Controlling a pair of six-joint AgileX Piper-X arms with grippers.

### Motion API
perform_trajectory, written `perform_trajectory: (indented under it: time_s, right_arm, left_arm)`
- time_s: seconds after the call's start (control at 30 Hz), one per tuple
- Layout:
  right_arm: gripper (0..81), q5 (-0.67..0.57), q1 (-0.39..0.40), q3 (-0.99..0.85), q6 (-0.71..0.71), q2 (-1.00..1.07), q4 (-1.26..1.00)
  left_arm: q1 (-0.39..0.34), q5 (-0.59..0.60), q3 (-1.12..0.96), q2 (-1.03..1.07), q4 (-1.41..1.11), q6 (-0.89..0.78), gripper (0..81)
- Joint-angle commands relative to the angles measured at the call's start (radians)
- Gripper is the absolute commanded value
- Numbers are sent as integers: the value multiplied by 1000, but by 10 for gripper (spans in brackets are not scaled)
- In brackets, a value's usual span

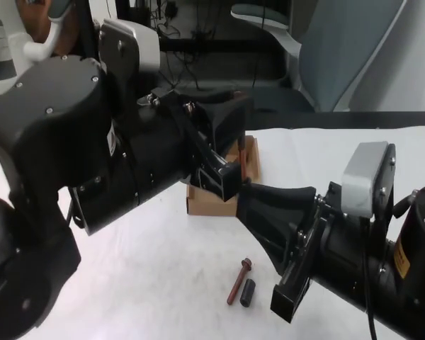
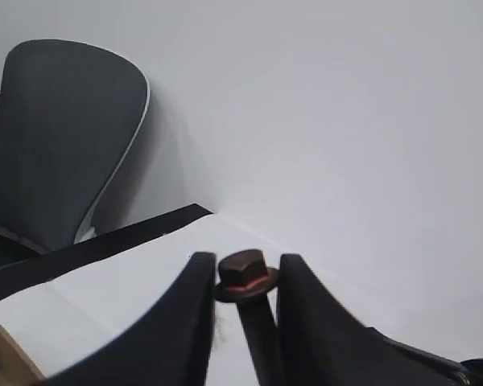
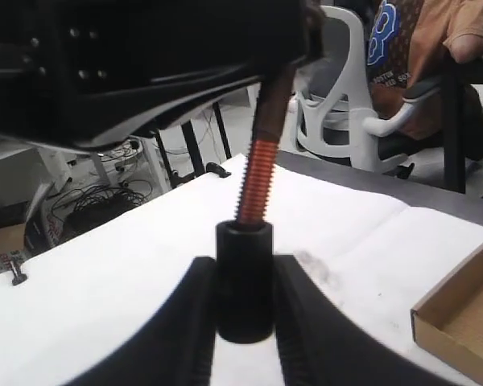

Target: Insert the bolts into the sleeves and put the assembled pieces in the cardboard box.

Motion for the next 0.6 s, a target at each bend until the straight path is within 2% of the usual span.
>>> perform_trajectory:
  time_s: [0.0,0.23,0.37,0.43,0.5,0.57]
  right_arm:
    - [6,-30,3,-11,10,-3,-34]
    - [6,3,3,-25,10,-3,-34]
    - [6,63,0,-55,17,-3,-30]
    - [6,94,-3,-65,29,-3,-21]
    - [6,106,-3,-66,29,-3,-17]
    - [6,106,-4,-66,29,-3,-9]
  left_arm:
    - [-5,19,-2,-1,-3,9,17]
    - [-5,105,-2,-1,55,12,17]
    - [-5,232,-2,1,145,75,22]
    - [-5,263,-2,1,161,92,136]
    - [-5,268,-2,1,161,95,290]
    - [-5,268,-2,1,161,95,491]
